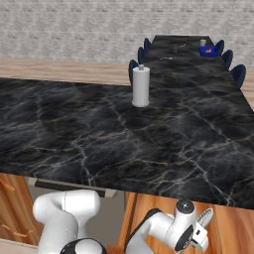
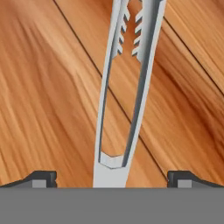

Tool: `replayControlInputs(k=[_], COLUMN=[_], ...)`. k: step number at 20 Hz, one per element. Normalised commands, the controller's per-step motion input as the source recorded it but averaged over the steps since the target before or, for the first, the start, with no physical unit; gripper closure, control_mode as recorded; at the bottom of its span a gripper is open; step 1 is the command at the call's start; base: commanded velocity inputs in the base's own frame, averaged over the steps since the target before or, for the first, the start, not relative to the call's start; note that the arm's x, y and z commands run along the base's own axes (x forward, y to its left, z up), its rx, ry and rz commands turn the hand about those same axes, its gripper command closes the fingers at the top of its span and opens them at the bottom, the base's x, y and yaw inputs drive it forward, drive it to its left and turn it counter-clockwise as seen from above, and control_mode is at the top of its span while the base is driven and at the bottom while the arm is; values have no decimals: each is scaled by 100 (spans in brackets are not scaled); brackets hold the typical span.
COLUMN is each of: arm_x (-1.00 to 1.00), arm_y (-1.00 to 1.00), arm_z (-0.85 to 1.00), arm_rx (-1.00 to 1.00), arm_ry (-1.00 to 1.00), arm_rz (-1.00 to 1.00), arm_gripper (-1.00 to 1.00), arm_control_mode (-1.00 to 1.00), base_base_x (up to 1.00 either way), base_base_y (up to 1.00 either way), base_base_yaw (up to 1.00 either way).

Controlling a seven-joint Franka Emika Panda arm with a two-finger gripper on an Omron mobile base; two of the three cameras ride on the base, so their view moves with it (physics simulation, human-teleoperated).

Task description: Take the tongs from the drawer on the right and place them on the dining counter next to the tray containing the hot dog.

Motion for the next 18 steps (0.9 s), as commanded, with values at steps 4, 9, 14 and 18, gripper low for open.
replayControlInputs(k=[4, 9, 14, 18], arm_x=[19, 15, 10, 3], arm_y=[-7, -8, -11, -13], arm_z=[-23, -22, -18, -15], arm_rx=[0, 0, 0, 0], arm_ry=[0, 0, 0, 0], arm_rz=[1, 1, 1, 2], arm_gripper=[-100, -100, -100, -100], arm_control_mode=[-100, -100, -100, -100], base_base_x=[0, 0, 0, 0], base_base_y=[0, 0, 0, 0], base_base_yaw=[0, 0, 0, 0])
